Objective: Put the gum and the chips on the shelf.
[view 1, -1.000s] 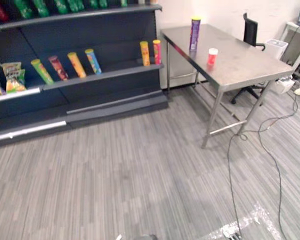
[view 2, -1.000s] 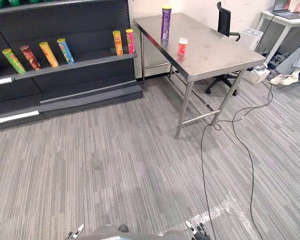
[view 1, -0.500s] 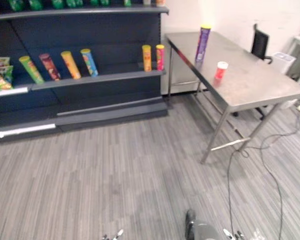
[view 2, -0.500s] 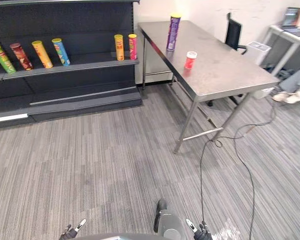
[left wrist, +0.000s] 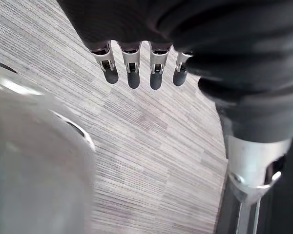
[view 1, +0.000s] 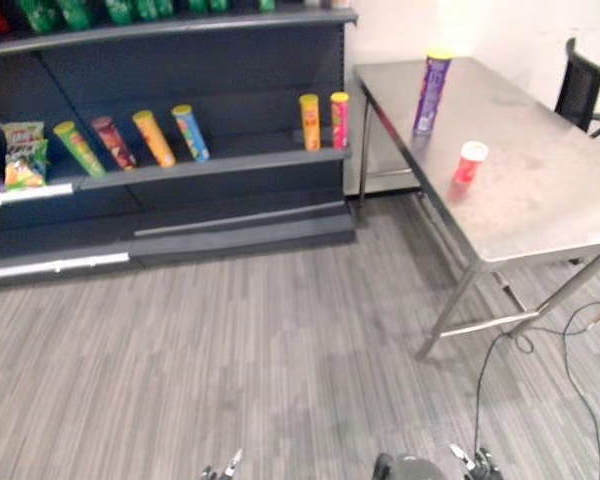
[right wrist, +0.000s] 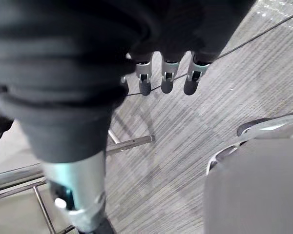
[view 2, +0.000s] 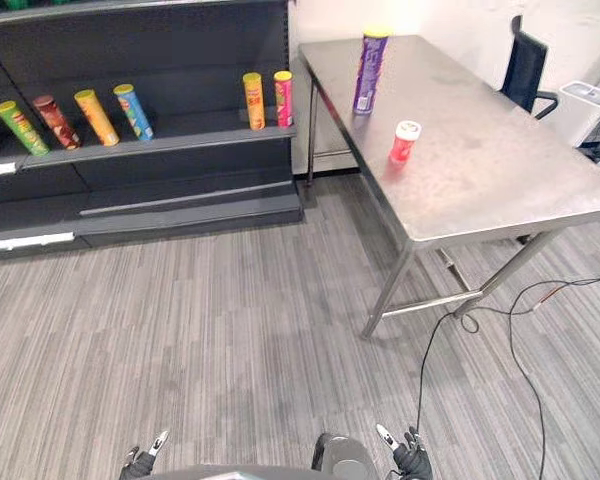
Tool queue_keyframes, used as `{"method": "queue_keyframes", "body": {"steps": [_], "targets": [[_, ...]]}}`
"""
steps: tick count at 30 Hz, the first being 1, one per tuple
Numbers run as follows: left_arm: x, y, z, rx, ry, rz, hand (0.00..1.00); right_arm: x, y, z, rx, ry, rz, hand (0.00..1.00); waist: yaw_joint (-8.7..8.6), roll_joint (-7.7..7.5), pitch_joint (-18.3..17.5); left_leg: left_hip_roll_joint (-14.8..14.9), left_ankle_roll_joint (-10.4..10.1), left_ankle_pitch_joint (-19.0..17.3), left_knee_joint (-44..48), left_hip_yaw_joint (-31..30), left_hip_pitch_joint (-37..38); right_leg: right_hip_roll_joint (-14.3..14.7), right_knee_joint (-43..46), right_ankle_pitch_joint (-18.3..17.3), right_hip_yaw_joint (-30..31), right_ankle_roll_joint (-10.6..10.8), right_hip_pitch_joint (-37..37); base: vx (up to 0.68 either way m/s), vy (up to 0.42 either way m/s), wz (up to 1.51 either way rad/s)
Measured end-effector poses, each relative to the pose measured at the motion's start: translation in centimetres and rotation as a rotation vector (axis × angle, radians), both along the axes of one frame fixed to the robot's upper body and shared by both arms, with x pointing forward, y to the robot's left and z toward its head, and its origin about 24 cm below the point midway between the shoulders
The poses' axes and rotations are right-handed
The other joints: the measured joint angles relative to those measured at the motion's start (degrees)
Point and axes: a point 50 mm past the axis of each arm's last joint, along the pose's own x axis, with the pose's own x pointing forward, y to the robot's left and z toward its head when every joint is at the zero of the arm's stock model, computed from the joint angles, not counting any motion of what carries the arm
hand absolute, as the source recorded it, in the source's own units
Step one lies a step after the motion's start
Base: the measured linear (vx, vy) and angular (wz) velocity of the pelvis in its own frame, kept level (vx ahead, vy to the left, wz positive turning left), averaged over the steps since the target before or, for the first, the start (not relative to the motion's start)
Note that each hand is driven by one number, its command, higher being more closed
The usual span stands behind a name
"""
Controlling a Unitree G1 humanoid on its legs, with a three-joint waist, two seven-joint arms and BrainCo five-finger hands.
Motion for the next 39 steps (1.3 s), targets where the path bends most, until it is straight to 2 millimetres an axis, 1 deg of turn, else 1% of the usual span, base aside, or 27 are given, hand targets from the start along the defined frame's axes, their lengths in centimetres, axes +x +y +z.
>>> {"method": "queue_keyframes", "body": {"steps": [2,3,5,6,7,8,9,10,13,14,16,17,19,22,23,24,25,26,27,29,31,33,34,35,36,37,39], "targets": [[-0.1,0.1,0.0,0.007,0.007,0.010,0.00,-0.1,0.0,0.0,-0.003,0.008,0.001,0.00,-0.01,0.21,0.04,0.30,1.02,-7.48,6.36,2.30,-4.42,0.09,-2.35,-0.12,0.31,-0.44,3.95,0.32,-0.004,-0.16],[-0.2,0.2,0.0,0.013,0.013,0.016,0.00,-0.2,0.0,-0.1,-0.007,0.015,0.013,0.00,0.16,-0.05,0.10,-0.34,1.93,-11.32,5.16,5.21,-6.14,-0.63,-3.85,0.16,0.41,-0.01,6.45,0.29,0.041,-0.19],[-0.2,0.4,0.0,0.025,0.018,0.020,0.00,0.0,0.4,-0.2,-0.001,0.015,0.016,0.00,0.56,-0.80,0.05,-3.19,2.39,-13.68,-4.01,8.62,-7.34,-2.57,-5.07,0.21,1.32,1.05,9.04,0.23,0.093,-0.25],[-0.2,0.4,0.1,0.026,0.017,0.018,0.00,0.0,0.4,-0.2,0.002,0.015,0.012,0.00,0.72,-0.91,0.10,-4.40,2.59,-13.79,-8.62,9.32,-7.47,-3.29,-5.43,0.08,1.70,1.72,9.75,0.32,0.202,-0.23],[-0.2,0.3,0.0,0.023,0.019,0.014,0.00,0.0,0.4,-0.2,0.004,0.015,-0.005,0.00,0.84,-0.89,0.11,-7.07,3.31,-12.96,-19.58,9.87,-7.92,-4.69,-5.63,-0.52,2.08,3.21,10.71,0.27,0.204,-0.08],[-0.2,0.2,0.0,0.020,0.021,0.006,0.00,-0.3,0.3,-0.3,0.003,0.021,-0.016,0.00,0.83,-0.63,0.16,-9.23,3.72,-8.78,-31.04,9.45,-8.02,-5.65,-5.55,-1.45,2.11,4.82,11.53,0.32,0.300,-0.02],[-0.2,0.1,0.0,0.018,0.023,0.002,0.00,-0.4,0.1,-0.3,0.001,0.024,-0.023,0.00,0.92,-0.31,0.22,-9.90,3.81,-6.40,-35.95,8.26,-8.03,-5.80,-5.43,-2.00,2.12,5.64,11.95,0.28,0.319,-0.06],[-0.6,-0.3,-0.2,0.006,0.034,0.004,0.00,-0.6,-0.1,-0.3,-0.005,0.031,-0.023,0.00,1.54,0.35,0.36,-10.57,4.90,-0.47,-39.78,6.86,-7.79,-5.94,-5.34,-3.13,2.83,6.69,12.98,0.30,0.311,-0.07],[-0.2,1.0,0.3,0.047,-0.001,0.023,0.00,0.1,1.6,-0.4,0.036,0.004,0.005,0.00,1.86,-2.63,0.70,-13.36,6.68,-4.28,-37.18,7.19,-8.70,-6.60,-6.40,-3.06,5.14,6.37,14.29,0.35,0.160,0.08],[-0.1,1.2,0.3,0.051,-0.008,0.032,0.00,0.5,2.0,-0.4,0.049,-0.008,0.015,0.00,2.70,-3.18,0.63,-13.69,7.31,-6.40,-34.40,7.63,-9.85,-6.49,-7.36,-2.79,5.72,6.24,14.39,0.29,0.077,-0.09],[-0.1,0.9,0.2,0.044,-0.003,0.018,0.00,1.3,2.3,-0.3,0.058,-0.024,0.022,0.00,2.87,-3.10,0.82,-13.27,6.93,-8.80,-31.25,7.95,-9.80,-6.47,-8.67,-0.95,7.39,6.65,15.69,0.21,0.105,-0.19],[-0.4,0.7,0.1,0.039,0.011,0.004,0.00,1.7,2.2,-0.2,0.055,-0.033,0.028,0.00,2.87,-2.63,0.90,-13.74,7.04,-9.99,-30.80,8.34,-8.35,-6.93,-8.70,0.07,8.51,6.57,16.61,0.25,0.182,-0.27],[-0.6,0.7,0.0,0.039,0.032,-0.023,0.00,1.7,2.2,-0.3,0.048,-0.026,0.038,0.00,2.68,-3.00,0.60,-15.52,7.44,-10.58,-32.59,9.20,-5.69,-8.30,-7.44,0.67,9.84,6.68,17.17,0.19,0.142,-0.20],[-0.7,0.5,-0.1,0.033,0.050,-0.061,0.00,1.2,1.7,-0.4,0.039,0.001,0.030,0.00,2.62,-2.72,-0.26,-18.66,8.54,-11.68,-35.87,8.62,-2.91,-10.68,3.81,0.69,11.74,6.66,12.13,0.19,0.158,-0.13],[-0.7,1.0,0.0,0.047,0.054,-0.073,0.00,1.2,1.5,-0.4,0.035,0.000,0.023,0.00,2.32,-3.29,-0.37,-19.90,9.12,-11.99,-37.35,8.63,-1.65,-12.33,13.15,1.09,12.69,6.67,7.70,0.17,0.154,0.06],[-0.7,1.3,0.0,0.056,0.061,-0.102,0.00,1.2,1.4,-0.4,0.031,0.002,0.021,0.00,1.55,-4.29,-0.12,-21.62,9.89,-12.47,-38.50,8.53,0.20,-14.58,22.83,3.84,12.75,6.42,3.58,0.18,0.141,0.12],[-0.7,1.4,0.0,0.061,0.064,-0.112,0.00,1.2,1.4,-0.4,0.029,0.004,0.018,0.00,1.27,-4.43,-0.08,-22.25,10.34,-12.81,-39.26,8.42,1.54,-15.58,26.97,6.50,12.66,6.52,1.90,0.21,0.127,0.13],[-0.7,1.4,0.0,0.063,0.067,-0.117,0.00,0.8,1.1,-0.4,0.027,0.012,-0.004,0.00,1.08,-3.74,0.14,-22.74,10.90,-13.47,-40.98,8.35,4.71,-16.84,33.63,10.47,12.45,6.45,-0.53,0.24,0.131,-0.05],[-0.8,1.5,0.0,0.067,0.073,-0.111,0.00,0.8,1.0,-0.4,0.031,0.005,-0.019,0.00,1.10,-3.93,0.29,-22.57,11.31,-14.44,-41.54,8.38,7.20,-17.04,39.20,7.36,11.08,4.54,-3.13,0.25,0.125,-0.09],[-0.8,1.6,0.1,0.078,0.081,-0.100,0.00,1.0,1.0,-0.3,0.032,-0.006,-0.015,0.00,0.81,-3.85,0.30,-21.76,11.53,-14.80,-42.79,8.69,10.18,-16.67,40.50,1.57,5.67,4.41,-6.12,0.28,0.086,-0.02],[-0.9,1.5,0.0,0.080,0.087,-0.092,0.00,1.4,1.0,-0.1,0.035,-0.030,-0.005,0.00,-0.12,-3.40,0.43,-20.04,11.43,-15.01,-43.14,9.01,12.02,-14.37,33.90,-1.11,-0.50,4.13,-8.21,0.31,-0.003,0.10],[-0.8,1.5,0.0,0.082,0.087,-0.090,0.00,1.7,1.0,0.0,0.030,-0.049,-0.003,0.00,-0.42,-3.10,0.54,-18.62,11.33,-14.95,-43.85,8.91,13.47,-11.15,22.29,-0.31,-4.84,4.69,-8.83,0.40,-0.086,0.10],[-0.7,1.5,0.0,0.082,0.086,-0.085,0.00,1.5,1.1,0.0,0.029,-0.047,-0.004,0.00,-0.22,-3.37,0.50,-18.58,10.94,-15.00,-44.05,8.87,14.33,-9.12,13.08,3.56,-6.78,3.89,-8.44,0.35,-0.109,-0.02],[-0.8,1.8,0.1,0.087,0.085,-0.072,0.00,1.3,1.2,-0.1,0.030,-0.043,0.007,0.00,-0.04,-4.34,0.76,-19.64,9.93,-15.36,-44.13,8.70,15.56,-8.67,7.41,9.56,-7.93,-0.50,-8.17,0.43,-0.148,-0.21],[-1.0,1.5,0.0,0.076,0.090,-0.057,0.00,1.6,1.0,0.0,0.024,-0.051,0.017,0.00,0.30,-3.43,0.69,-19.10,9.56,-15.58,-44.34,8.89,16.50,-7.95,6.96,8.35,-8.75,-1.37,-7.04,0.39,-0.131,-0.48],[-1.1,0.4,-0.2,0.047,0.092,-0.042,0.00,2.4,0.5,0.3,0.014,-0.076,0.031,0.00,0.09,-1.36,1.09,-17.82,8.75,-15.30,-44.44,9.76,17.00,-6.23,4.45,8.43,-9.51,-1.34,-6.02,0.30,-0.102,-0.50],[-1.0,0.0,-0.3,0.038,0.088,-0.037,0.00,2.8,0.2,0.5,0.005,-0.087,0.038,0.00,-0.06,-0.42,1.42,-17.13,8.09,-15.18,-44.45,10.75,17.26,-4.71,2.16,8.43,-9.42,-1.34,-5.21,0.21,-0.068,-0.37]]}}
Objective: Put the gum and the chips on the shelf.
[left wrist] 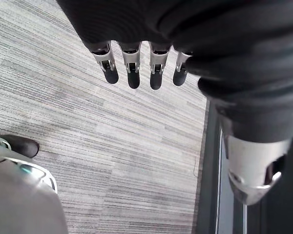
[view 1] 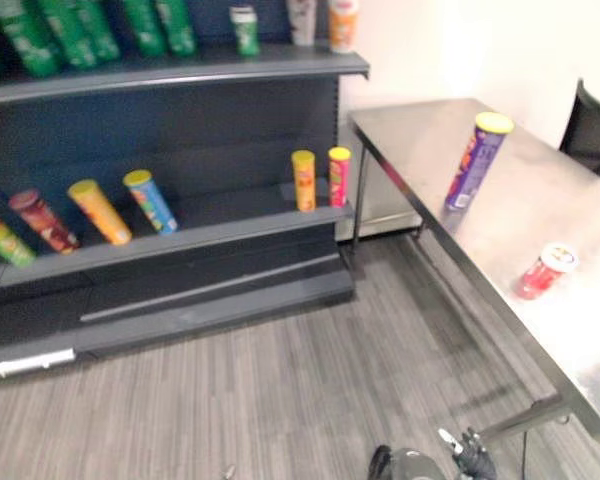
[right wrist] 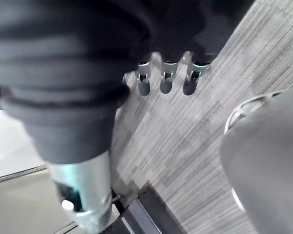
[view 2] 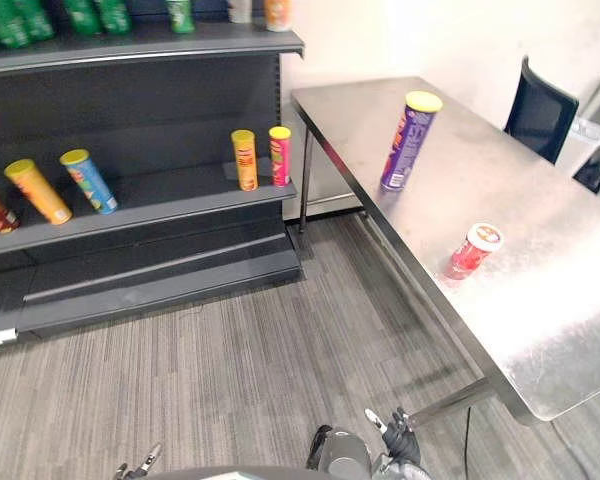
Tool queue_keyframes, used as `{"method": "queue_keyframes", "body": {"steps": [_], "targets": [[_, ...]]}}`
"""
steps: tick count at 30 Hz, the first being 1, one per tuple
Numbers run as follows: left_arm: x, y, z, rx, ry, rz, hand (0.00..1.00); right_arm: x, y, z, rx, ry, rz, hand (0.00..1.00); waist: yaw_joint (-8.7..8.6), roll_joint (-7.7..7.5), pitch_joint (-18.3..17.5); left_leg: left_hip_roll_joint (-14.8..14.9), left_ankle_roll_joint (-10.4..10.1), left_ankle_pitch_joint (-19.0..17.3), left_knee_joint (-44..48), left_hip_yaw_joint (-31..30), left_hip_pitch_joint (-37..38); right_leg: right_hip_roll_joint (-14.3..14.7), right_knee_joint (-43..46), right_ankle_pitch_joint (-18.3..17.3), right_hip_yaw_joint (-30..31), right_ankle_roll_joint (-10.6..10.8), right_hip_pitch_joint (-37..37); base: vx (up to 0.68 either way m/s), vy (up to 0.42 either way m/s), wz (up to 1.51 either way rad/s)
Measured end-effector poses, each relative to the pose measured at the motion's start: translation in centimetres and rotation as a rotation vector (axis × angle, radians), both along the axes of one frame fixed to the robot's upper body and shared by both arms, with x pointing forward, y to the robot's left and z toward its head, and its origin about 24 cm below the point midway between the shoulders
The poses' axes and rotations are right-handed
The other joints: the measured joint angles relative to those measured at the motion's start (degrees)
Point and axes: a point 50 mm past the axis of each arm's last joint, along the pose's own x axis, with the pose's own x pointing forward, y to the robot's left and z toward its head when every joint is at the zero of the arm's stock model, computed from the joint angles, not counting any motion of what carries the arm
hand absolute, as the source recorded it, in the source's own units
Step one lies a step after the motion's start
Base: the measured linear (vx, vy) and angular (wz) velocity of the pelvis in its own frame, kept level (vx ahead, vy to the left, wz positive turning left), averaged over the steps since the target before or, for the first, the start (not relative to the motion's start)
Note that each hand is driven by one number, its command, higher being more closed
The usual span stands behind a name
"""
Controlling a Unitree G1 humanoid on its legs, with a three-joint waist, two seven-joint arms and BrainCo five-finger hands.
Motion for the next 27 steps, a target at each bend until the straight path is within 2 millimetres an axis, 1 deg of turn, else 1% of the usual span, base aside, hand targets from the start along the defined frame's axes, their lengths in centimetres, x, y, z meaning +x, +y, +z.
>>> {"method": "queue_keyframes", "body": {"steps": [1,2,5,6,7,8,11,16,18,19,20,21,22,23,24,25,26,27], "targets": [[0.1,-0.4,-0.1,-0.010,-0.004,0.003,0.00,0.3,-0.2,0.0,-0.004,0.001,0.003,0.00,-0.01,0.87,0.28,0.63,-0.83,0.34,-0.01,1.07,0.70,1.83,-3.03,0.01,0.11,-0.01,1.67,0.20,-0.077,-0.33],[0.1,-0.4,-0.1,-0.010,-0.003,0.003,0.00,0.3,-0.1,0.0,-0.002,0.004,0.004,0.00,-0.01,0.87,0.28,1.01,-1.20,0.56,0.11,1.28,0.73,2.40,-4.46,0.03,0.11,0.00,2.56,0.19,-0.087,-0.31],[0.1,-0.3,0.0,-0.006,-0.002,0.001,0.00,0.1,0.1,-0.1,0.000,0.018,0.020,0.00,-0.06,0.63,0.26,2.17,-1.60,0.86,1.60,1.46,1.23,5.16,-11.19,2.08,0.23,0.26,6.57,0.06,-0.033,-0.11],[0.2,-0.2,0.0,-0.001,-0.003,0.004,0.00,0.1,0.2,-0.2,0.004,0.025,0.025,0.00,0.11,0.46,-0.02,2.50,-2.33,1.31,1.95,2.37,1.00,5.82,-13.65,3.10,0.69,0.41,7.28,0.01,-0.005,-0.16],[0.2,-0.1,0.0,0.000,-0.003,0.001,0.00,0.0,0.3,-0.3,0.005,0.028,0.028,0.00,0.24,0.21,-0.03,2.53,-2.49,1.42,2.22,2.73,0.70,6.01,-14.69,3.59,0.89,0.46,7.50,-0.01,0.015,-0.21],[0.2,-0.1,0.0,0.001,-0.004,0.001,0.00,0.0,0.4,-0.3,0.005,0.034,0.026,0.00,0.33,-0.09,0.01,2.53,-2.50,1.44,2.65,3.46,0.29,6.48,-16.63,4.25,1.43,0.70,7.80,0.00,0.037,-0.24],[0.3,0.2,0.1,0.008,-0.002,-0.012,0.00,-0.2,0.2,-0.4,-0.008,0.048,0.008,0.00,0.21,-0.05,0.03,2.41,-2.51,1.45,3.17,5.24,-0.15,7.49,-20.48,6.30,2.67,0.75,8.53,0.02,0.060,-0.27],[0.9,0.1,0.1,0.002,-0.012,-0.040,0.00,-0.5,-0.1,-0.4,-0.016,0.055,-0.013,0.00,-0.21,0.16,0.14,3.23,-2.72,1.56,8.04,7.91,-1.63,8.04,-20.09,6.21,4.86,0.22,7.46,0.06,0.043,-0.30],[1.9,0.1,0.2,0.003,-0.036,-0.047,0.00,-0.7,-0.2,-0.4,-0.011,0.056,-0.031,0.00,-0.25,0.03,0.26,4.77,-3.50,2.00,14.46,9.20,-4.21,8.16,-17.60,4.87,5.01,-1.02,6.27,0.09,-0.026,-0.35],[2.1,0.1,0.2,0.002,-0.040,-0.048,0.00,-0.7,-0.2,-0.4,-0.011,0.058,-0.032,0.00,-0.34,0.05,0.27,5.34,-3.95,2.27,16.75,9.25,-4.87,8.28,-17.19,4.47,5.02,-1.29,6.19,0.12,-0.048,-0.51],[2.2,0.1,0.2,0.002,-0.045,-0.046,0.00,-0.9,-0.3,-0.4,-0.014,0.061,-0.034,0.00,-0.44,0.31,0.34,7.33,-5.30,3.09,23.23,9.28,-6.86,8.81,-16.47,3.29,5.43,-1.79,6.42,0.11,-0.054,-0.45],[2.2,0.1,0.2,0.003,-0.047,-0.041,0.00,-1.1,-0.4,-0.4,-0.017,0.062,-0.036,0.00,-0.58,0.65,0.38,8.74,-6.20,3.87,28.02,9.17,-8.47,9.42,-16.24,2.75,5.96,-2.05,6.67,0.14,-0.077,-0.71],[2.1,0.2,0.2,0.002,-0.048,-0.025,0.00,-1.5,-0.8,-0.3,-0.026,0.064,-0.043,0.00,-0.42,1.51,0.26,12.40,-5.91,7.87,38.54,8.43,-12.71,11.04,-15.80,1.37,7.85,-2.94,7.24,0.17,-0.043,-0.98],[1.8,0.1,0.2,-0.001,-0.044,-0.011,0.00,-1.7,-0.9,-0.3,-0.030,0.065,-0.044,0.00,-0.15,1.62,0.08,14.97,-4.47,16.38,47.91,5.32,-17.56,11.77,-15.39,0.32,11.19,-3.70,7.80,0.17,-0.003,-1.19],[1.5,0.1,0.2,0.000,-0.041,0.001,0.00,-1.7,-1.0,-0.2,-0.032,0.063,-0.047,0.00,0.02,1.26,0.33,15.18,-4.26,14.44,51.32,3.43,-19.41,11.98,-15.09,-0.16,13.15,-4.12,8.00,0.24,0.021,-1.51],[1.6,0.4,0.2,0.005,-0.045,0.019,0.00,-1.6,-0.8,-0.3,-0.028,0.063,-0.063,0.00,0.08,1.13,0.75,14.43,-3.20,5.76,54.69,0.73,-22.66,11.96,-14.14,-1.16,17.28,-4.70,9.49,0.20,0.011,-1.25],[1.6,0.5,0.2,0.006,-0.047,0.023,0.00,-1.8,-0.9,-0.3,-0.030,0.068,-0.076,0.00,0.08,0.25,1.17,13.83,-3.09,3.94,54.29,0.26,-23.51,11.79,-14.26,-1.38,18.73,-4.76,10.28,0.24,-0.015,-1.41],[1.6,0.5,0.3,0.006,-0.057,0.033,0.00,-2.3,-1.1,-0.3,-0.033,0.078,-0.103,0.00,0.18,0.07,1.24,13.10,-3.00,1.63,51.78,-1.29,-25.14,11.72,-14.34,-1.92,21.36,-4.69,11.91,0.15,-0.002,-0.98]]}}
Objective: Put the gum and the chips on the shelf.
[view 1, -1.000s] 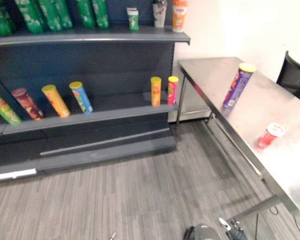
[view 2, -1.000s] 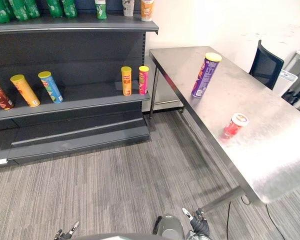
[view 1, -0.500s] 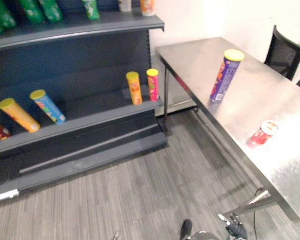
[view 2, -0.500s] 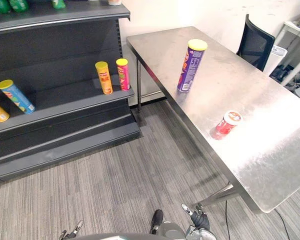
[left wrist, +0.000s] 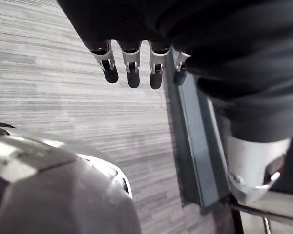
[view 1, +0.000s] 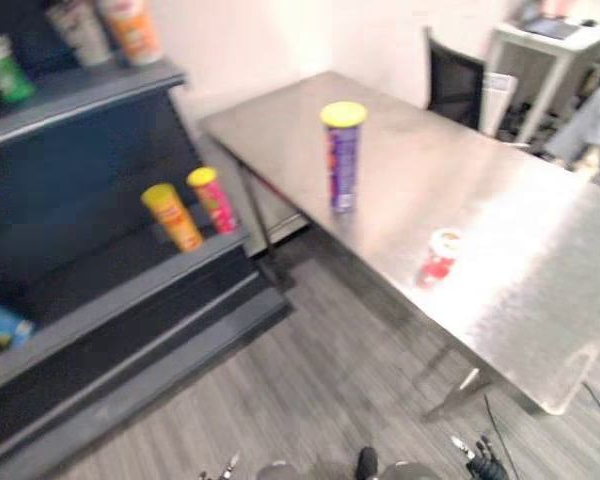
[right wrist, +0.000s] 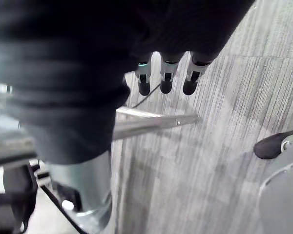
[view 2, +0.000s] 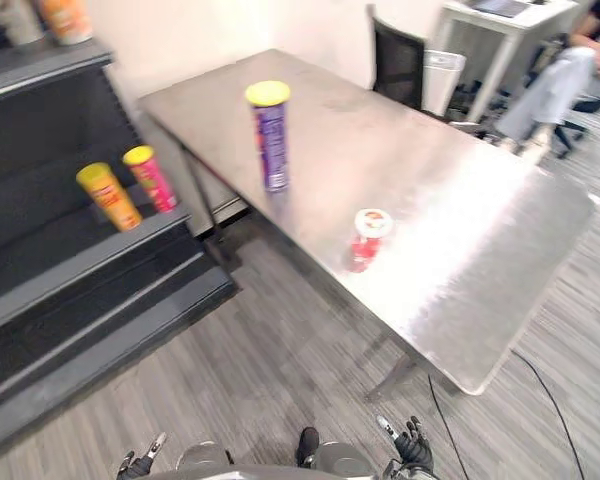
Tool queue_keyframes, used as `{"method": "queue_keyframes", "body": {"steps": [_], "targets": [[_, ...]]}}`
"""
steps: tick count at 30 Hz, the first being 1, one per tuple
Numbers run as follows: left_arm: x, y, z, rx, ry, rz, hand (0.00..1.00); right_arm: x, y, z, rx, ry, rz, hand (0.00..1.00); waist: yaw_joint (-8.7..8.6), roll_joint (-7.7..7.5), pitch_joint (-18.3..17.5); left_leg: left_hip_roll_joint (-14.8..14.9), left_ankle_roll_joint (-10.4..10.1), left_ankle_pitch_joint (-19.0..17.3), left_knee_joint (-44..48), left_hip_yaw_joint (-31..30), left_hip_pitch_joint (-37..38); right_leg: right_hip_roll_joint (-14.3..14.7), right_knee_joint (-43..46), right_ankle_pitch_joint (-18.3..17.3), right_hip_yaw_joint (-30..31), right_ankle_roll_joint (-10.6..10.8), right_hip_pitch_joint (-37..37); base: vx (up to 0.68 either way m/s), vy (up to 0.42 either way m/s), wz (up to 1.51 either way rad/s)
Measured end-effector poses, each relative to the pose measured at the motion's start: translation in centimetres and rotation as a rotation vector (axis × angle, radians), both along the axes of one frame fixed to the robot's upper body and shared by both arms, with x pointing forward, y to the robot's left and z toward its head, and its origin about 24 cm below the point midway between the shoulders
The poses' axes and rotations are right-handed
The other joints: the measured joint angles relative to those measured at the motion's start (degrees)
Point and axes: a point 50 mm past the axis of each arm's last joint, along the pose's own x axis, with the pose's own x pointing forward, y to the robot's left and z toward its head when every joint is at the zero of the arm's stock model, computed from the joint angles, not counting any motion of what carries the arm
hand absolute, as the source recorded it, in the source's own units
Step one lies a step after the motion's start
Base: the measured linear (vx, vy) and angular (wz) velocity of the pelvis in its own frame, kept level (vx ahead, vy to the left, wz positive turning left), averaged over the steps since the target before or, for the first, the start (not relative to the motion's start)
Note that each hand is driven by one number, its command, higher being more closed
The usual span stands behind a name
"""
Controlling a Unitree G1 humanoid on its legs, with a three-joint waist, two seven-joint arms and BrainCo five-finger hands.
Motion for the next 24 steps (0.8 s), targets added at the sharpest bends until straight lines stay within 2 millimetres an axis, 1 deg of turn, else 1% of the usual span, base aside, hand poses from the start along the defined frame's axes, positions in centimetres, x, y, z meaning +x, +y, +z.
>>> {"method": "queue_keyframes", "body": {"steps": [1,2,3,4,5,6,7,8,9,10,11,12,13,14,15,16,18,20,22,24], "targets": [[0.0,0.0,0.0,0.000,-0.004,0.001,0.00,-0.2,0.0,0.0,-0.002,0.004,-0.007,0.00,0.02,0.07,-0.04,-0.42,0.02,-0.78,-1.96,-1.13,-0.86,-0.01,0.06,-0.40,1.28,0.12,0.51,0.18,0.036,-1.17],[0.0,-0.1,0.1,0.001,-0.016,0.005,0.00,-0.1,0.0,0.0,-0.002,0.000,-0.007,0.00,-0.03,0.20,-0.16,-1.21,-0.14,-1.13,-7.06,-3.36,-2.46,0.02,0.11,-1.47,4.01,1.11,1.59,0.24,0.096,-1.17],[0.0,-0.2,0.2,0.002,-0.028,0.010,0.00,0.0,0.0,0.1,-0.003,-0.008,-0.007,0.00,0.04,0.20,-0.23,-2.06,-0.34,-1.21,-13.01,-5.96,-3.60,0.00,0.53,-2.17,6.65,1.50,1.94,0.20,0.087,-1.16],[0.1,-0.3,0.3,0.003,-0.034,0.013,0.00,0.3,0.1,0.2,-0.002,-0.020,-0.007,0.00,0.05,0.21,-0.25,-2.58,-0.52,-1.11,-16.52,-7.61,-4.24,-0.03,0.96,-2.57,7.96,1.77,1.85,0.30,0.144,-1.14],[0.1,-0.3,0.4,0.005,-0.040,0.018,0.00,0.7,0.2,0.3,-0.001,-0.039,-0.004,0.00,0.22,0.18,-0.27,-3.60,-0.74,-0.93,-23.61,-10.80,-4.75,-0.18,1.66,-3.41,10.43,2.41,1.73,0.29,0.156,-1.05],[0.2,-0.4,0.4,0.004,-0.043,0.022,0.00,1.0,0.3,0.4,0.000,-0.050,0.000,0.00,0.74,0.08,-0.36,-4.56,-0.79,-0.28,-29.86,-13.70,-4.81,-0.56,2.56,-4.18,12.70,3.67,1.66,0.35,0.195,-0.99],[0.3,-0.4,0.4,0.006,-0.046,0.024,0.00,1.0,0.3,0.5,-0.001,-0.055,0.001,0.00,1.08,0.04,-0.42,-4.96,-1.06,0.32,-32.60,-14.79,-4.72,-0.89,3.04,-4.74,13.58,4.28,1.71,0.25,0.159,-0.83],[0.3,-0.4,0.5,0.011,-0.046,0.029,0.00,1.3,0.3,0.6,-0.003,-0.068,0.004,0.00,1.30,-0.03,-0.61,-5.78,-1.53,1.28,-37.29,-16.57,-4.57,-1.63,3.87,-5.37,15.30,5.11,2.31,0.36,0.257,-0.67],[0.3,-0.4,0.5,0.011,-0.047,0.030,0.00,1.4,0.3,0.7,-0.002,-0.075,0.006,0.00,1.42,0.06,-0.83,-6.44,-2.01,3.12,-40.95,-17.13,-4.15,-2.40,4.11,-6.25,16.37,6.63,3.16,0.37,0.281,-0.56],[0.4,-0.5,0.5,0.009,-0.049,0.029,0.00,1.4,0.3,0.7,-0.002,-0.073,0.006,0.00,1.40,0.32,-1.06,-6.63,-2.29,4.48,-42.64,-17.37,-4.00,-2.71,4.14,-6.67,16.39,7.32,3.51,0.44,0.369,-0.39],[0.4,-0.8,0.4,0.003,-0.051,0.026,0.00,1.3,0.3,0.7,-0.001,-0.073,0.006,0.00,1.47,0.98,-1.59,-6.78,-2.40,6.98,-45.31,-17.84,-3.38,-2.86,4.48,-7.45,16.33,8.62,3.72,0.27,0.279,-0.32],[0.4,-1.3,0.3,-0.011,-0.048,0.025,0.00,1.3,0.3,0.7,-0.004,-0.074,0.006,0.00,1.60,2.24,-2.37,-6.42,-2.24,10.29,-47.73,-18.09,-2.61,-2.66,5.20,-8.65,16.42,10.28,3.66,0.34,0.395,-0.51],[0.4,-1.4,0.3,-0.018,-0.053,0.033,0.00,1.4,0.8,0.5,0.013,-0.067,0.002,0.00,2.29,2.14,-3.49,-6.73,-2.43,12.62,-46.85,-15.93,-2.16,-3.86,6.95,-10.87,16.65,11.70,3.83,0.26,0.340,-0.66],[0.7,-0.7,0.5,0.008,-0.062,0.014,0.00,1.5,1.8,0.4,0.038,-0.077,0.016,0.00,2.83,0.87,-4.13,-7.40,-1.73,11.37,-46.28,-14.29,-1.66,-5.17,8.33,-10.90,15.56,11.85,3.02,0.29,0.371,-0.70],[0.7,-0.3,0.7,0.025,-0.063,-0.002,0.00,1.7,2.9,0.4,0.060,-0.087,0.029,0.00,2.71,-0.45,-4.64,-9.06,-0.65,10.08,-46.14,-12.56,-0.71,-7.29,8.94,-10.95,13.92,11.85,2.86,0.28,0.332,-0.68],[0.7,0.1,0.7,0.037,-0.061,-0.012,0.00,1.6,3.3,0.3,0.072,-0.085,0.028,0.00,2.73,-1.66,-5.45,-10.36,0.38,8.72,-45.48,-10.90,0.22,-9.11,8.99,-10.66,13.05,12.20,2.85,0.25,0.292,-0.53],[0.9,0.2,0.7,0.042,-0.058,-0.032,0.00,1.6,3.4,0.3,0.076,-0.084,0.023,0.00,2.70,-2.01,-5.68,-11.36,1.24,7.20,-44.83,-9.45,1.07,-10.23,8.97,-10.16,12.93,12.93,3.18,0.15,0.200,-0.39],[1.0,0.1,0.5,0.043,-0.034,-0.072,0.00,1.3,3.4,0.1,0.078,-0.071,0.018,0.00,2.50,-1.64,-6.20,-12.24,1.89,6.56,-45.51,-7.99,2.17,-11.28,8.75,-8.86,12.78,12.77,3.12,0.07,0.148,-0.34],[1.0,-0.2,0.2,0.023,-0.018,-0.088,0.00,1.1,3.0,0.1,0.066,-0.068,0.005,0.00,2.48,-1.17,-6.82,-12.28,2.14,6.56,-46.92,-7.08,2.84,-11.37,8.35,-7.04,12.64,12.52,2.46,0.04,0.115,-0.28],[0.7,-0.4,0.0,0.014,0.004,-0.102,0.00,0.5,2.7,0.0,0.055,-0.042,-0.009,0.00,1.86,-0.72,-7.32,-12.43,2.55,7.58,-49.46,-6.61,4.06,-11.34,7.07,-4.81,11.72,12.47,2.44,0.03,0.087,-0.13]]}}
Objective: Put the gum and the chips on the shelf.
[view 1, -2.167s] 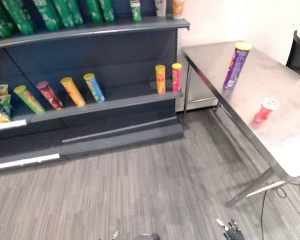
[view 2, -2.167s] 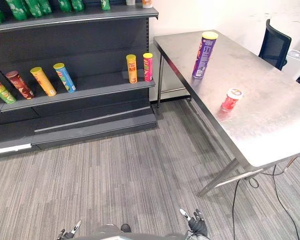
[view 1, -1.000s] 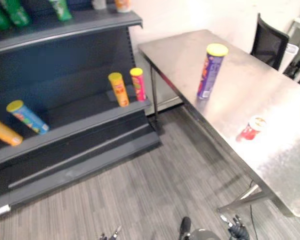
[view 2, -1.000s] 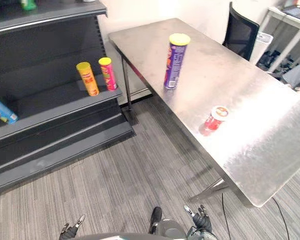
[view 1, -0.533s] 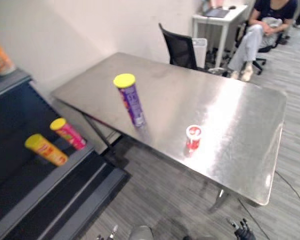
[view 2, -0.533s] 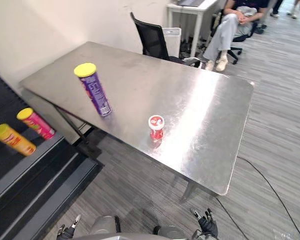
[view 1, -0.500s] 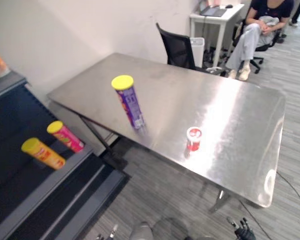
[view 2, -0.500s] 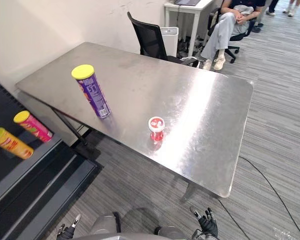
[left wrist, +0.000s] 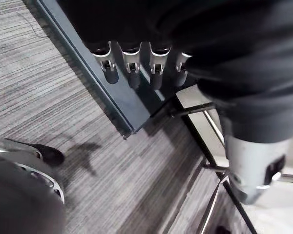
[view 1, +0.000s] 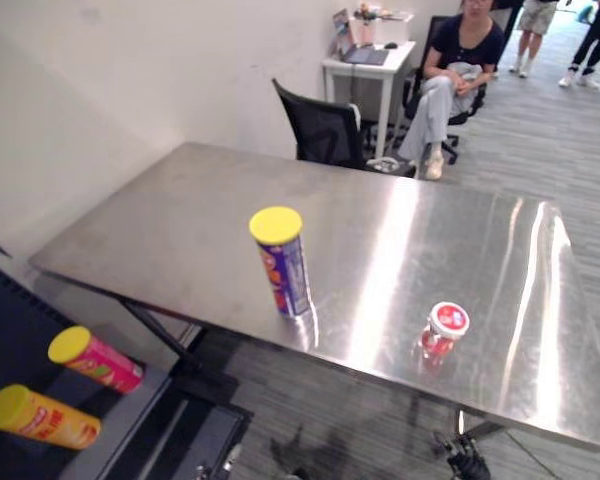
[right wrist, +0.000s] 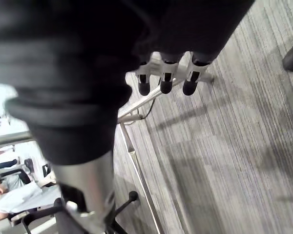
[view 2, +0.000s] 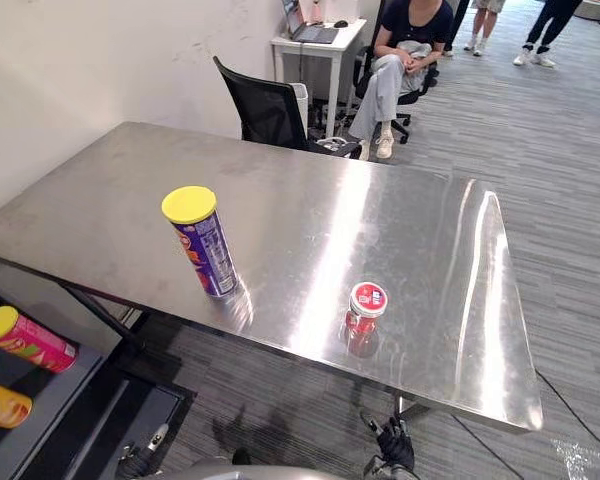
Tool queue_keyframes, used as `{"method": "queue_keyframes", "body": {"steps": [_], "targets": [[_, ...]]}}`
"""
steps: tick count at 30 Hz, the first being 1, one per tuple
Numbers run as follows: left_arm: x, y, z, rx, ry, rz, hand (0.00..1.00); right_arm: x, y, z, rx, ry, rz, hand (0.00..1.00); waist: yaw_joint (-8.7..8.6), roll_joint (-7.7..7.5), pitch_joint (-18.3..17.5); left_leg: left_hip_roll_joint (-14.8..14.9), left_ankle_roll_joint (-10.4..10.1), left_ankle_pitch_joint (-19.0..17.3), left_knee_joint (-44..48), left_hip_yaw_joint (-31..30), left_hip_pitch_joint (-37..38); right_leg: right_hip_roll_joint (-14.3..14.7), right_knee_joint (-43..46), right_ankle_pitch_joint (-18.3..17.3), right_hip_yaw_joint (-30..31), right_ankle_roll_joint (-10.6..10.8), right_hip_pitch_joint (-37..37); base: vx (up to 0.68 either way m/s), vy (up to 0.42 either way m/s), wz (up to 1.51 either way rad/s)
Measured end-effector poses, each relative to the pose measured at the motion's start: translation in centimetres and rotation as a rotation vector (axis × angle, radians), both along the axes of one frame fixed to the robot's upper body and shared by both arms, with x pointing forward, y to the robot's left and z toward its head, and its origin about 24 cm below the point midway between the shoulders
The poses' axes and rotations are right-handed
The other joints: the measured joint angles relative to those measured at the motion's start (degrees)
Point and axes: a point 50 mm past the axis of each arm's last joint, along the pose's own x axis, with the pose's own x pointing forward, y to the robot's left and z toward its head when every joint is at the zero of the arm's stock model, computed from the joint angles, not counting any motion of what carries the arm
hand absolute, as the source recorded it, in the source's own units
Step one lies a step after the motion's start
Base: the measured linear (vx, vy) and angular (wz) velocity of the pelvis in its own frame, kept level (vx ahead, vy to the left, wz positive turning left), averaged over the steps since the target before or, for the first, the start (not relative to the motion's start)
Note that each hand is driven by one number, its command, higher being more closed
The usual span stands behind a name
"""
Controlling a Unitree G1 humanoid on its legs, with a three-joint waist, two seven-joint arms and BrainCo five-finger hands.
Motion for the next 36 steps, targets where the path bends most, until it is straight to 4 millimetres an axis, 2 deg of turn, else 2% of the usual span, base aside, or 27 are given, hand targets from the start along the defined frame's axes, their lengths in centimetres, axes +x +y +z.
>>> {"method": "queue_keyframes", "body": {"steps": [4,8,9,11,13,14,15,16,17,18,19,20,22,23,27,32,36], "targets": [[-0.1,0.2,0.0,0.008,0.010,-0.020,0.00,-0.7,-0.1,-0.3,-0.007,0.036,-0.010,0.00,-0.11,-0.54,-0.35,-0.81,-0.08,1.46,-3.94,1.33,1.84,-0.39,-1.27,1.41,-0.44,-0.11,-0.36,0.00,0.059,-0.21],[-0.1,0.2,0.0,0.018,0.022,-0.071,0.00,-1.1,-0.3,-0.5,-0.020,0.067,-0.033,0.00,-0.41,-0.94,-0.49,-1.75,-0.19,2.18,-6.90,2.31,2.92,-0.83,-2.04,2.84,-0.65,0.68,-1.90,-0.03,0.040,-0.33],[-0.1,0.2,-0.1,0.013,0.028,-0.076,0.00,-1.2,-0.4,-0.5,-0.025,0.069,-0.042,0.00,-0.44,-0.94,-0.47,-1.81,-0.23,2.22,-7.84,2.28,3.56,-0.79,-2.45,3.62,-0.62,0.25,-2.29,-0.02,0.020,-0.63],[-0.1,0.3,-0.1,0.010,0.030,-0.103,0.00,-1.2,-0.5,-0.4,-0.035,0.066,-0.051,0.00,-0.54,-1.43,-0.21,-1.92,-0.16,2.32,-9.11,2.63,4.10,-0.71,-2.14,4.26,-0.57,0.98,-3.51,-0.04,-0.003,-0.61],[0.0,0.2,-0.2,-0.008,0.042,-0.136,0.00,-1.4,-0.6,-0.4,-0.044,0.063,-0.059,0.00,-0.76,-0.98,-0.44,-1.57,0.03,2.26,-10.72,4.22,4.87,-0.16,-1.97,6.01,-1.58,0.41,-5.22,-0.05,0.001,-0.74],[0.0,0.3,-0.2,-0.015,0.044,-0.141,0.00,-1.4,-0.7,-0.3,-0.044,0.061,-0.063,0.00,-0.81,-1.37,-0.18,-1.02,0.05,2.23,-10.90,5.47,4.94,0.22,-2.00,7.12,-3.88,0.12,-6.09,-0.05,-0.003,-0.95],[0.0,0.3,-0.2,-0.022,0.039,-0.149,0.00,-1.1,-0.7,-0.3,-0.044,0.054,-0.062,0.00,-0.74,-0.47,-0.38,-0.09,0.08,2.17,-10.68,7.88,4.92,0.64,-2.34,8.70,-8.20,-1.06,-7.38,-0.06,-0.013,-1.16],[0.0,0.4,-0.2,-0.023,0.039,-0.154,0.00,-0.5,-0.6,-0.2,-0.042,0.038,-0.056,0.00,-0.63,-0.33,-0.03,1.01,0.47,1.94,-10.33,11.11,4.81,0.71,-2.84,9.93,-13.65,-2.44,-8.65,-0.06,-0.025,-1.20],[-0.1,0.6,-0.2,-0.021,0.040,-0.154,0.00,-0.1,-0.6,-0.1,-0.039,0.027,-0.050,0.00,-0.53,-0.53,0.13,1.57,0.88,1.75,-9.94,12.79,4.77,0.34,-2.72,9.76,-17.04,-2.68,-8.90,-0.09,-0.070,-1.45],[-0.3,1.0,-0.1,-0.012,0.047,-0.156,0.00,0.6,-0.6,0.0,-0.036,0.005,-0.034,0.00,-0.54,-1.38,0.74,2.16,1.04,1.31,-8.53,17.16,5.91,-1.09,-1.37,8.07,-25.91,-5.14,-8.71,-0.06,-0.062,-1.07],[-0.4,1.0,-0.1,-0.012,0.051,-0.155,0.00,0.6,-0.6,0.0,-0.036,0.004,-0.031,0.00,-0.49,-1.47,0.72,2.21,1.02,1.05,-8.26,17.73,6.13,-1.25,-1.33,8.04,-26.99,-5.18,-8.69,-0.05,-0.098,-1.21],[-0.4,1.1,-0.1,-0.013,0.059,-0.166,0.00,0.6,-0.7,0.0,-0.038,0.000,-0.025,0.00,-0.46,-1.76,0.74,2.23,0.30,0.07,-7.02,19.36,6.85,-1.29,-2.39,8.24,-29.65,-4.89,-8.48,0.00,-0.135,-0.81],[-0.1,1.1,-0.1,-0.013,0.056,-0.195,0.00,0.4,-1.0,0.1,-0.044,0.004,-0.025,0.00,-0.81,-1.82,0.76,1.47,-0.63,-0.48,-6.96,20.19,7.29,-1.14,-5.45,7.33,-29.52,-3.43,-7.23,0.00,-0.137,-0.54],[0.3,0.9,-0.1,-0.017,0.048,-0.206,0.00,-0.1,-1.5,0.0,-0.052,0.020,-0.035,0.00,-0.82,-1.93,1.17,0.97,-0.96,-0.08,-7.78,20.13,8.00,-1.27,-6.63,6.75,-29.69,-2.12,-6.46,-0.01,-0.076,-0.05],[0.3,0.4,-0.3,-0.036,0.063,-0.222,0.00,-1.0,-2.2,-0.1,-0.067,0.052,-0.069,0.00,-0.83,-0.78,1.75,0.24,-1.05,2.30,-11.35,19.50,8.89,-0.28,-9.41,6.82,-29.85,-0.85,-5.78,0.01,-0.048,0.05],[0.3,0.7,-0.2,-0.046,0.057,-0.235,0.00,-1.1,-2.0,-0.3,-0.071,0.097,-0.101,0.00,-0.54,-2.01,1.65,-0.65,-0.73,2.43,-11.36,18.02,9.35,-0.22,-12.09,7.91,-30.28,-0.35,-3.87,0.06,0.002,0.05],[0.3,1.0,-0.1,-0.044,0.050,-0.242,0.00,-1.5,-2.4,-0.3,-0.097,0.134,-0.155,0.00,-0.50,-2.37,1.62,-1.33,-0.31,1.73,-11.36,14.77,9.35,-0.31,-13.67,9.13,-29.83,-0.03,-3.55,0.08,0.009,-0.07]]}}
